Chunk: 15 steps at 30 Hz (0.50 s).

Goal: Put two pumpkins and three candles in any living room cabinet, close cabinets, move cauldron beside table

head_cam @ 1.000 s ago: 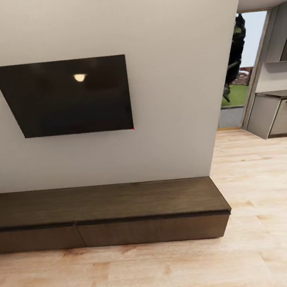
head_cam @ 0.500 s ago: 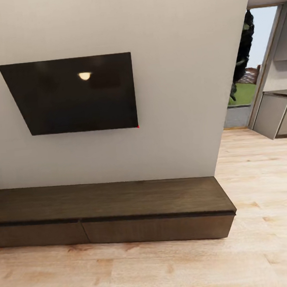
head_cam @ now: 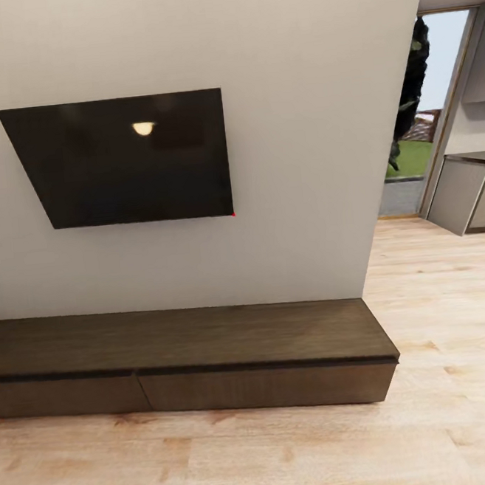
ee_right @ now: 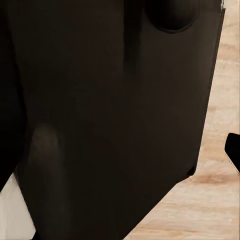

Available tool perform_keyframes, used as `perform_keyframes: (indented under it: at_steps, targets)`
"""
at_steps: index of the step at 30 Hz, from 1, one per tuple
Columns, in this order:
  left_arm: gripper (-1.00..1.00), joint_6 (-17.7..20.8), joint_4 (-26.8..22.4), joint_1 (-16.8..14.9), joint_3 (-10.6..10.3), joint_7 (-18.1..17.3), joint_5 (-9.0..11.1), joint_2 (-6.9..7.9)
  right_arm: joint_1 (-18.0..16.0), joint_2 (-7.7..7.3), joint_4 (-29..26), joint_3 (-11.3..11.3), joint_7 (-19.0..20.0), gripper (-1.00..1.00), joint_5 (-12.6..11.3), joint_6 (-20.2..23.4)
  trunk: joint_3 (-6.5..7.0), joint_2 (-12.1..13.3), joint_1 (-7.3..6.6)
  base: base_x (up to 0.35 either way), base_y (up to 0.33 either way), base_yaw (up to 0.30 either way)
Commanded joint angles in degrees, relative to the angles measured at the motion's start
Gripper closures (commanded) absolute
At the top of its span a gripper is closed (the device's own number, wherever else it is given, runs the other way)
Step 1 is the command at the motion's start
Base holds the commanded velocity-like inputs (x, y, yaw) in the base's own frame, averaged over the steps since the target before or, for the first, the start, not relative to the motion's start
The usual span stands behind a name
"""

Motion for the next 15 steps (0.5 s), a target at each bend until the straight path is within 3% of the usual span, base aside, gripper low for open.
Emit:
perform_keyframes:
  at_steps: [1, 6, 10, 11, 12, 15]
  targets:
    - [-1.0, 0.03, -2.45, 0.01, 0.27, 0.92, 0.05, 0.18, 0.0, 0.15, 0.0, -0.04, 0.02, -1.0, -0.08, -1.13, 0.0, 0.0, 0.0, 0.0, 0.0, 0.0]
    - [-1.0, 0.41, -8.25, -0.33, 0.74, 3.11, 0.1, 0.31, 0.0, 0.38, -0.39, -0.44, 0.03, -1.0, -0.46, -6.48, 0.0, 0.0, 0.0, 0.0, 0.0, 0.0]
    - [-1.0, 6.52, -16.01, -0.81, 0.87, 3.49, 0.14, 0.25, -0.6, -0.01, -1.51, -4.23, 0.32, -1.0, -2.51, -12.81, 0.0, 0.0, 0.0, 0.0, 0.0, 0.0]
    - [-1.0, 7.68, -17.24, -0.84, 0.88, 3.5, 0.15, 0.23, -0.97, 0.05, -1.94, -4.6, 0.29, -1.0, -2.68, -12.99, 0.0, 0.0, 0.0, 0.0, 0.0, 0.0]
    - [-1.0, 11.56, -21.5, -0.99, 0.89, 3.5, 0.17, 0.19, -2.88, 0.17, -4.07, -5.37, 0.23, -1.0, -3.04, -12.47, 0.0, 0.0, 0.0, 0.0, 0.0, 0.0]
    - [-1.0, 15.6, -26.06, -1.55, 0.9, 3.43, 0.19, 0.12, -5.32, 0.43, -6.83, -5.85, 0.03, -1.0, -3.29, -9.54, 0.0, 0.0, 0.0, 0.0, 0.0, 0.0]
